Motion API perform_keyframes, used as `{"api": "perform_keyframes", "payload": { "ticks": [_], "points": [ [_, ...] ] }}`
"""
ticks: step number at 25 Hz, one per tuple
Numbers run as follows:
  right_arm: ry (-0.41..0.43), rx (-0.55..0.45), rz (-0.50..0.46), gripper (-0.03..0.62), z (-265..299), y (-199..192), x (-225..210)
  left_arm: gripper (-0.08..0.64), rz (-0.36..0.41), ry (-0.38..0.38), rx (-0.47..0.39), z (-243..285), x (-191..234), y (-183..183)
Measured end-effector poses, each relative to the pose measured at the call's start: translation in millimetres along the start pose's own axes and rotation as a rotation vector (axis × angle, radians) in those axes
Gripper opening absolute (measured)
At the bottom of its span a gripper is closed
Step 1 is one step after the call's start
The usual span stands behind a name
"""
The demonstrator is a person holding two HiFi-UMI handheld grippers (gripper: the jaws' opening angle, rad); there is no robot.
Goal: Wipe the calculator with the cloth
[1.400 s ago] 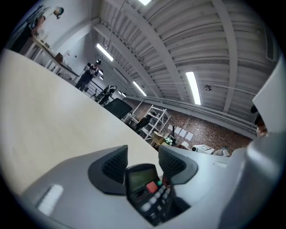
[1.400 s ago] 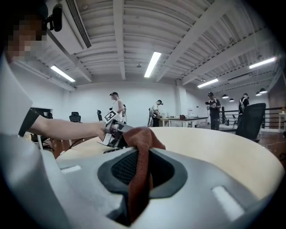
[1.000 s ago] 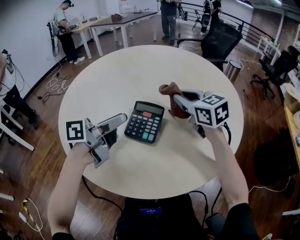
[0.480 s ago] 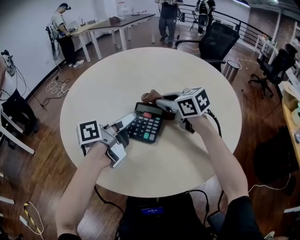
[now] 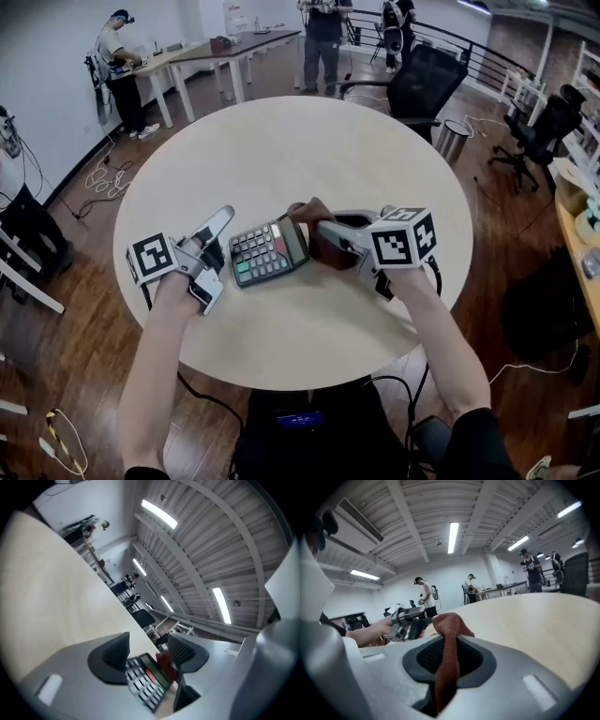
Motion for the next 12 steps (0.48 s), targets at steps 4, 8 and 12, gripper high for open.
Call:
{"api": "perform_keyframes", "payload": {
  "ticks": [4, 8, 12],
  "points": [
    [-0.045, -0.065, -0.044, 0.051, 7, 24, -16, 0.136, 0.206, -0.163, 0.328, 9, -66, -56],
    [-0.094, -0.032, -0.128, 0.051, 41, 38, -24, 0.132, 0.375, -0.115, 0.555, 40, -75, -100],
    [-0.013, 0.043, -0.177, 0.051, 58, 37, -15, 0.107, 0.477, 0.013, 0.543, 48, -66, -94]
  ]
}}
Point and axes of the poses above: the fingertips, and each gripper's own axes: z forward along the fingers, x to its left, y out of its top, the point moved 8 cm from there along -z, backward along the fingers, and after that the axes turned 7 degrees about x, right-handed, at the moved point
